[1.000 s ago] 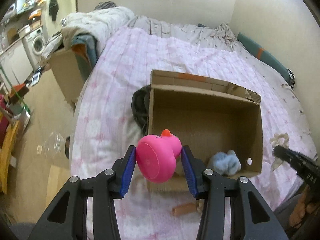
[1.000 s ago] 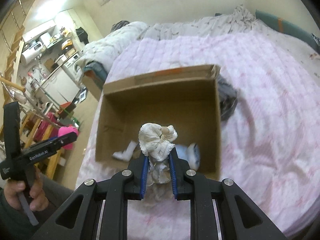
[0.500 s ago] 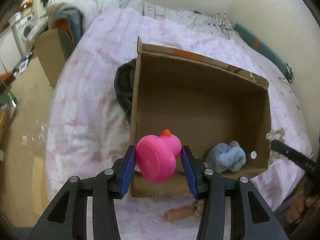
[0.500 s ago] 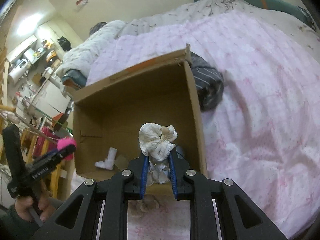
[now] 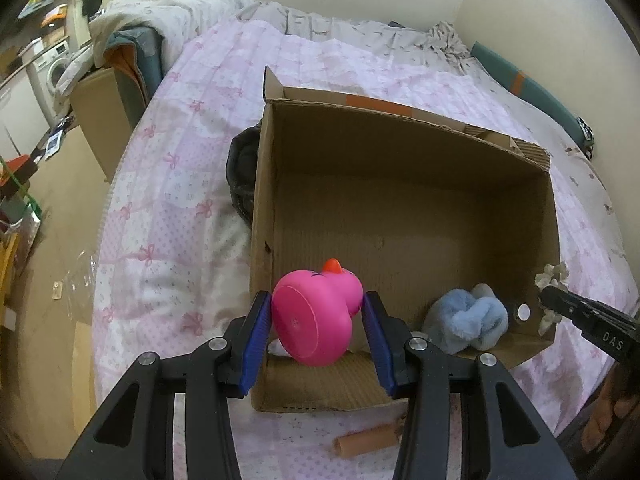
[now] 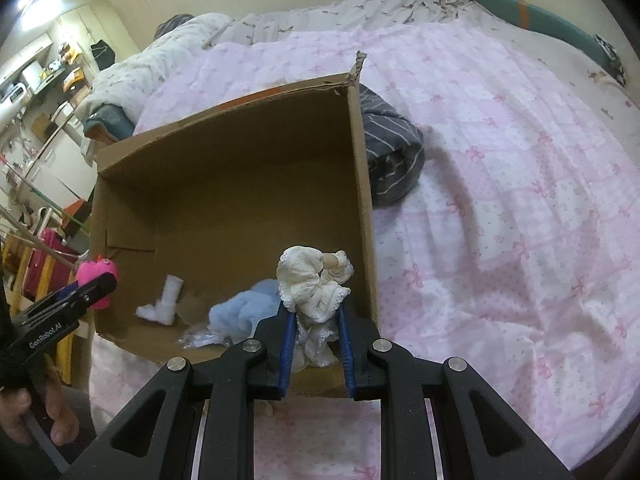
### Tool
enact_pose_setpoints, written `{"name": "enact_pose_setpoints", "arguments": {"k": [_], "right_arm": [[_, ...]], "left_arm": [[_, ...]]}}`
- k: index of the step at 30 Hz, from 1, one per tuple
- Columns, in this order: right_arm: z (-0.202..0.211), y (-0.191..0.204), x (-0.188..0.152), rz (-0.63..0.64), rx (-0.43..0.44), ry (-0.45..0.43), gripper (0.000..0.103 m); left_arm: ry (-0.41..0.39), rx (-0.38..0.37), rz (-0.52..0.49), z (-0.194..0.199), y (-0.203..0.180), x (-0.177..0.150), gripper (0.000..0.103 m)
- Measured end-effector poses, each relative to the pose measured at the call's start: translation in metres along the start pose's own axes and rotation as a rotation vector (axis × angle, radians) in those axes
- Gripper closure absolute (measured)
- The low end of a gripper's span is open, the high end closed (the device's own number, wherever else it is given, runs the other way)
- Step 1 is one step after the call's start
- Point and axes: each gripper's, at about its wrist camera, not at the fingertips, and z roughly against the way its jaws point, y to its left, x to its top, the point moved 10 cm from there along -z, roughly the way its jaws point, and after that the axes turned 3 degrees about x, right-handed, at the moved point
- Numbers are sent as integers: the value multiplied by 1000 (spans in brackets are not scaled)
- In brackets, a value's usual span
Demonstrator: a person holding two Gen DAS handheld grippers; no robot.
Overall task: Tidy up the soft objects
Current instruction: 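Carry the duck and white scrunchie into the box and open both grippers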
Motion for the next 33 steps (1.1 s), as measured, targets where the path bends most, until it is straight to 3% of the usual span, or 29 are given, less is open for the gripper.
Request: {"name": "enact_pose_setpoints", "arguments": {"k": [17, 22, 27, 28, 29, 31, 33], "right_arm": [[0, 0, 5, -31, 40, -13, 82], [0, 1, 6, -41, 57, -14, 81], [3, 5, 8, -40, 78, -33, 70], [5, 5, 9, -39, 78, -39, 59], [6, 6, 10, -36, 80, -49, 38], [10, 11, 13, -32, 103, -72, 28], [13, 12, 15, -19, 86, -87, 28]], "left_arm": [[-5, -6, 21, 2, -1, 2, 60], [-6, -13, 13, 3, -4, 1, 49], [14, 2, -18, 3, -8, -1, 43], [14, 2, -26, 3, -10, -1, 42], [10, 6, -32, 4, -11, -1, 41], [-1, 10, -36, 6, -11, -1, 39], [-6, 10, -34, 7, -11, 0, 39]]}}
